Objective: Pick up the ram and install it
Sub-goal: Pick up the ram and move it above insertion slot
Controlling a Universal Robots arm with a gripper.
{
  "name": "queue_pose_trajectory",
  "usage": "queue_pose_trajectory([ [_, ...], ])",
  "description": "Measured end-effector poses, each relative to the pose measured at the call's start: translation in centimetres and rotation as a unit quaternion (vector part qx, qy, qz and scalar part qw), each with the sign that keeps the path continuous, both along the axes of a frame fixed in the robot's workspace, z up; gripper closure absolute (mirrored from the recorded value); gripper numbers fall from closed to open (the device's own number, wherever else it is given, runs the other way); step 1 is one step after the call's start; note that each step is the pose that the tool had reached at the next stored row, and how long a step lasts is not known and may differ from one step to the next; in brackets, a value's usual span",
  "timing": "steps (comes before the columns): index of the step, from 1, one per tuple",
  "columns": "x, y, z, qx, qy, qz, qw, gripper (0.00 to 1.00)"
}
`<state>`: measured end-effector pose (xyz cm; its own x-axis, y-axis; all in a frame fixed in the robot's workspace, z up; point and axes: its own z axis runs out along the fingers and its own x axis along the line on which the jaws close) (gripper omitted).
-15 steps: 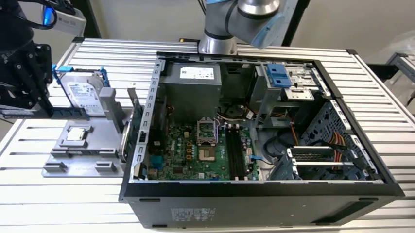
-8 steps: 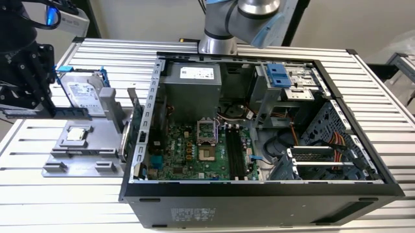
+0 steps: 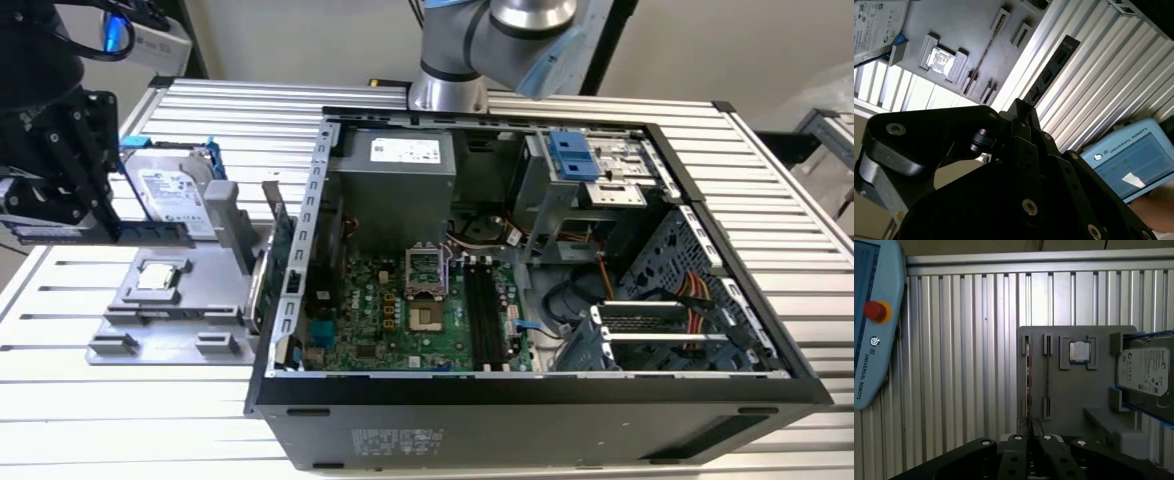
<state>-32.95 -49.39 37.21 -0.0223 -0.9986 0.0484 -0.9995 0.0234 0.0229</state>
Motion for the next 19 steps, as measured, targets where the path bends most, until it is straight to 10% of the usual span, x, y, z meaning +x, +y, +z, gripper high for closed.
queue_pose_trajectory([
  [19,1.07,0.0,0.0,0.0,0.0,0.0,1.0,1.0],
])
